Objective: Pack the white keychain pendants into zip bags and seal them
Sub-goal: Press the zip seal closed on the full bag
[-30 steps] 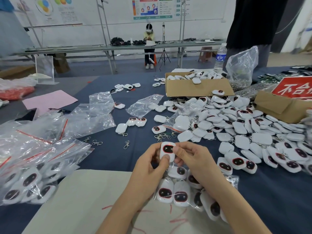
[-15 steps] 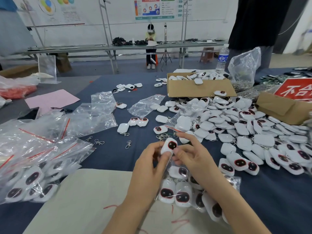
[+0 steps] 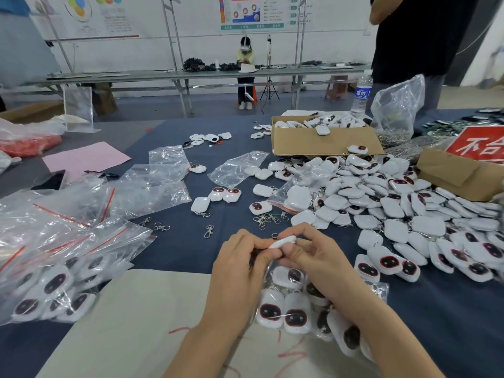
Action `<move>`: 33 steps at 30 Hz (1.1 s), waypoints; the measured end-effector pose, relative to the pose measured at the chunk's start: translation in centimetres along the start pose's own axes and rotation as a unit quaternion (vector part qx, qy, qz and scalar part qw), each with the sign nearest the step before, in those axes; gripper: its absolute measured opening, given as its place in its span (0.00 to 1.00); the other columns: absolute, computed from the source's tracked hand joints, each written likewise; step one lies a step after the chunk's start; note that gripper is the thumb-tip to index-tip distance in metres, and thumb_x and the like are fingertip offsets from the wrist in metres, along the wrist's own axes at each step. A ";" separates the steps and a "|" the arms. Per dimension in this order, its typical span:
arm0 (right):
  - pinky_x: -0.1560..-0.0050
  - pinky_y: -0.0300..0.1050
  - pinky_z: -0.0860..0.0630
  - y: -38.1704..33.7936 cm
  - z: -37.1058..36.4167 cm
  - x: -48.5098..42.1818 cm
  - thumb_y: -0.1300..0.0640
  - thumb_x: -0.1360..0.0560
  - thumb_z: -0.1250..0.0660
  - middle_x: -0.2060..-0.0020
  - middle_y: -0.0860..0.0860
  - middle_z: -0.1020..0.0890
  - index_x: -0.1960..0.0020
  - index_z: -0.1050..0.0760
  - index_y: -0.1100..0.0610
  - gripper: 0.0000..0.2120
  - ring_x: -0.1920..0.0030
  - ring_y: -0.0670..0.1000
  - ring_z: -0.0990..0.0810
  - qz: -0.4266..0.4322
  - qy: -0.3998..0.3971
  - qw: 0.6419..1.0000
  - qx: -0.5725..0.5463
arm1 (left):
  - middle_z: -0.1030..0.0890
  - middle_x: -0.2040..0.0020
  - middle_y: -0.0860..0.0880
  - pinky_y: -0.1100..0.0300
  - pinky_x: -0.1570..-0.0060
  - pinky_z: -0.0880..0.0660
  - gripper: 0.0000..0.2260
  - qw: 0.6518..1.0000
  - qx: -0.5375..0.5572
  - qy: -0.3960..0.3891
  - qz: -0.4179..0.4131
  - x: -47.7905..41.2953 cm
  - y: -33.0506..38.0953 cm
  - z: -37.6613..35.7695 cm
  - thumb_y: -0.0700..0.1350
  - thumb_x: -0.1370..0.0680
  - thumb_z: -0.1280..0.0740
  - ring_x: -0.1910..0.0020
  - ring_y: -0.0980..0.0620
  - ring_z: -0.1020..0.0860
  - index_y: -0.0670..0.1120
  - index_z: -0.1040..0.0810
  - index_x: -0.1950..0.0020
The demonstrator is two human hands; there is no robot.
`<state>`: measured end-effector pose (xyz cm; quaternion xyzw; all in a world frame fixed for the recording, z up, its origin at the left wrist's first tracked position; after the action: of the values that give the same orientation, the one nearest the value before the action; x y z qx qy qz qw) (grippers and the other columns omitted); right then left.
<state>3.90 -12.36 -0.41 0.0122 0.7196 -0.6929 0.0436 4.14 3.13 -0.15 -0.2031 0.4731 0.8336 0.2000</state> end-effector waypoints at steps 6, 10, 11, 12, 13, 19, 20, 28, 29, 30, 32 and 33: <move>0.49 0.37 0.20 -0.1 0.2 0.2 0.64 0.20 0.32 0.50 0.51 0.13 0.45 0.20 0.53 0.08 0.47 0.50 0.14 -0.010 -0.006 1.000 -0.010 | 0.19 0.46 0.61 0.71 0.51 0.27 0.06 0.985 0.136 -0.055 0.088 0.0 -1.1 -0.9 0.59 0.20 0.34 0.46 0.59 0.20 0.64 0.24 0.44; 0.47 0.39 0.19 0.2 0.2 0.1 0.60 0.22 0.30 0.51 0.51 0.12 0.51 0.18 0.44 0.10 0.48 0.51 0.14 -0.025 -0.006 1.000 0.005 | 0.17 0.48 0.61 0.71 0.52 0.26 0.05 0.985 0.136 -0.059 0.093 -0.1 -1.7 -1.0 0.58 0.18 0.36 0.48 0.59 0.19 0.62 0.23 0.44; 0.47 0.39 0.19 0.3 0.3 0.1 0.60 0.22 0.29 0.52 0.51 0.12 0.52 0.18 0.43 0.11 0.49 0.51 0.13 -0.025 -0.004 1.000 0.008 | 0.17 0.49 0.60 0.71 0.53 0.26 0.05 0.984 0.137 -0.058 0.093 0.0 -1.7 -1.0 0.58 0.18 0.36 0.48 0.59 0.19 0.62 0.23 0.44; 0.48 0.39 0.18 0.3 0.3 0.0 0.60 0.22 0.29 0.52 0.50 0.12 0.52 0.18 0.42 0.12 0.49 0.51 0.13 -0.024 -0.003 1.000 0.012 | 0.17 0.49 0.60 0.71 0.52 0.27 0.06 0.984 0.139 -0.058 0.094 0.0 -1.6 -1.0 0.58 0.18 0.36 0.48 0.59 0.19 0.61 0.23 0.43; 0.48 0.39 0.18 0.4 0.3 0.0 0.60 0.22 0.29 0.53 0.50 0.12 0.53 0.18 0.42 0.12 0.50 0.51 0.13 -0.022 -0.003 1.000 0.014 | 0.17 0.49 0.60 0.71 0.52 0.27 0.07 0.984 0.141 -0.058 0.097 0.0 -1.6 -1.0 0.58 0.19 0.36 0.48 0.59 0.19 0.61 0.23 0.43; 0.48 0.38 0.20 0.5 0.3 -0.2 0.67 0.24 0.29 0.47 0.49 0.13 0.44 0.22 0.54 0.13 0.45 0.50 0.15 -0.013 -0.009 0.999 -0.039 | 0.18 0.45 0.57 0.67 0.47 0.24 0.12 0.971 0.197 -0.072 0.116 -0.1 -1.3 -0.9 0.49 0.18 0.32 0.47 0.57 0.20 0.59 0.23 0.35; 0.47 0.39 0.20 0.5 0.3 -0.2 0.67 0.24 0.29 0.46 0.50 0.13 0.42 0.23 0.54 0.14 0.44 0.51 0.15 -0.011 -0.014 0.999 -0.049 | 0.18 0.46 0.57 0.66 0.48 0.23 0.13 0.966 0.212 -0.075 0.124 -0.1 -1.3 -1.0 0.48 0.18 0.32 0.47 0.56 0.19 0.60 0.23 0.35; 0.41 0.46 0.20 0.8 0.3 -0.3 0.65 0.23 0.29 0.43 0.50 0.14 0.34 0.27 0.51 0.22 0.42 0.53 0.16 -0.013 -0.030 0.999 -0.039 | 0.17 0.46 0.55 0.55 0.46 0.19 0.20 0.952 0.246 -0.087 0.161 0.0 -2.0 -1.3 0.44 0.19 0.30 0.45 0.54 0.19 0.67 0.24 0.34; 0.42 0.46 0.19 0.9 0.3 -0.3 0.65 0.23 0.29 0.43 0.50 0.14 0.33 0.27 0.50 0.22 0.42 0.52 0.16 -0.014 -0.033 0.999 -0.037 | 0.16 0.46 0.55 0.54 0.45 0.19 0.19 0.951 0.249 -0.088 0.160 0.0 -2.0 -1.3 0.44 0.20 0.30 0.45 0.54 0.18 0.67 0.24 0.35; 0.43 0.45 0.19 0.9 0.3 -0.3 0.64 0.23 0.29 0.43 0.50 0.14 0.34 0.27 0.49 0.21 0.42 0.52 0.16 -0.015 -0.035 0.999 -0.036 | 0.16 0.47 0.55 0.53 0.45 0.19 0.19 0.950 0.252 -0.090 0.159 -0.1 -1.9 -1.3 0.46 0.21 0.31 0.46 0.54 0.18 0.67 0.24 0.35; 0.43 0.45 0.19 0.9 0.4 -0.3 0.63 0.23 0.29 0.43 0.50 0.14 0.34 0.26 0.50 0.19 0.42 0.52 0.15 -0.018 -0.036 0.998 -0.039 | 0.15 0.46 0.54 0.52 0.43 0.19 0.18 0.949 0.260 -0.093 0.154 -0.1 -1.6 -1.3 0.48 0.22 0.32 0.45 0.54 0.18 0.64 0.23 0.34; 0.42 0.46 0.19 1.0 0.4 -0.4 0.63 0.23 0.29 0.44 0.50 0.14 0.34 0.25 0.50 0.19 0.42 0.52 0.15 -0.022 -0.033 0.998 -0.042 | 0.15 0.44 0.54 0.51 0.41 0.20 0.18 0.948 0.265 -0.096 0.149 -0.1 -1.5 -1.3 0.48 0.22 0.32 0.43 0.54 0.18 0.62 0.23 0.33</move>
<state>4.36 -12.69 -1.40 -0.0283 0.7460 -0.6632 0.0531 5.22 2.73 -1.73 0.0107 0.6807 0.7139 0.1642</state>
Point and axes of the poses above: each hand's wrist, its own x-axis away from the middle knuckle, its own z-axis out of the back of the hand, y = z × x, the point moved 5 cm from there along -x, towards the middle knuckle
